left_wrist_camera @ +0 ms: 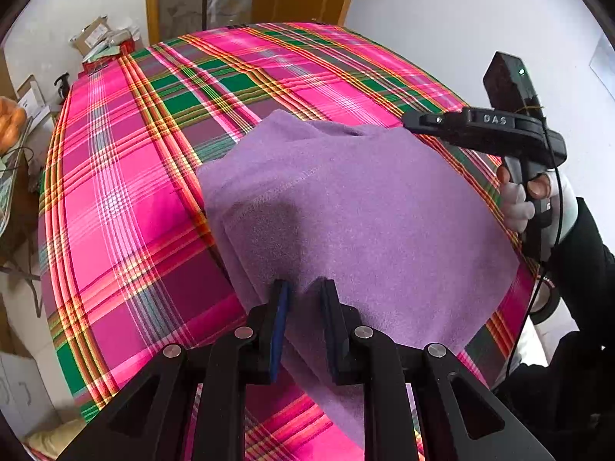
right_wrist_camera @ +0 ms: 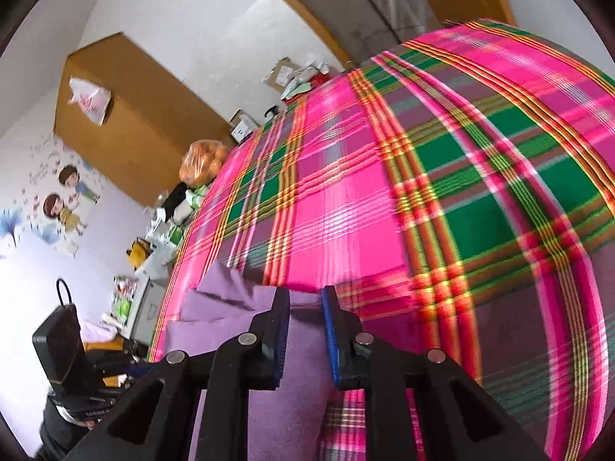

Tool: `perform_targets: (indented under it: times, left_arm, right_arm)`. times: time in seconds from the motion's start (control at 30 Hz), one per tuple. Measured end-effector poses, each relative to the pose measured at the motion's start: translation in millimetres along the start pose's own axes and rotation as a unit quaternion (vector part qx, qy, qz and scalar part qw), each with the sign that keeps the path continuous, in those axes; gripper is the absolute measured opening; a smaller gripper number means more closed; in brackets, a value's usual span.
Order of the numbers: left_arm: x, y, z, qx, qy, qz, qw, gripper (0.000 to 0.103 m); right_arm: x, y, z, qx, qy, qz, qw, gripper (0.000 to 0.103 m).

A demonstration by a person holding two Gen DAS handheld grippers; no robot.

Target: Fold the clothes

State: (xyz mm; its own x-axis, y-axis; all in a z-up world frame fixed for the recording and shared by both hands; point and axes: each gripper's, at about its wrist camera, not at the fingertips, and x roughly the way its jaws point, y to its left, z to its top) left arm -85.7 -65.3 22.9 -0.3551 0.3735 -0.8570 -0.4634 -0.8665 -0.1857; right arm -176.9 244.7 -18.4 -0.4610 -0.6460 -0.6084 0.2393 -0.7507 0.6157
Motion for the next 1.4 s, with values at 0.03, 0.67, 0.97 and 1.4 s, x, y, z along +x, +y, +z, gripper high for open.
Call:
perform_targets:
  times: [0.03, 0.67, 0.97, 1.4]
  left_arm:
    - [-1, -1, 0, 0.000, 0.000, 0.001, 1.0000, 0.019]
    - [12, 26, 26, -0.081, -0.030, 0.035, 0.9956, 0.019]
    - [5, 20, 11, -0.063, -0.026, 0.038, 0.9969, 0.020]
    - [-10, 4, -25, -0.027, -0.001, 0.032, 0.9991, 0.020]
  right_arm:
    - [4, -2, -1, 0.001, 0.007, -0.003, 1.000, 0.018]
    - [-24, 12, -37, -0.029, -0.008, -0.012, 0.999, 0.018]
    - [-44, 47, -65, -0.141, -0.016, -0.051, 0.989, 0.018]
    - [-65, 30, -81, -0.117, -0.007, -0.059, 0.991, 0.043]
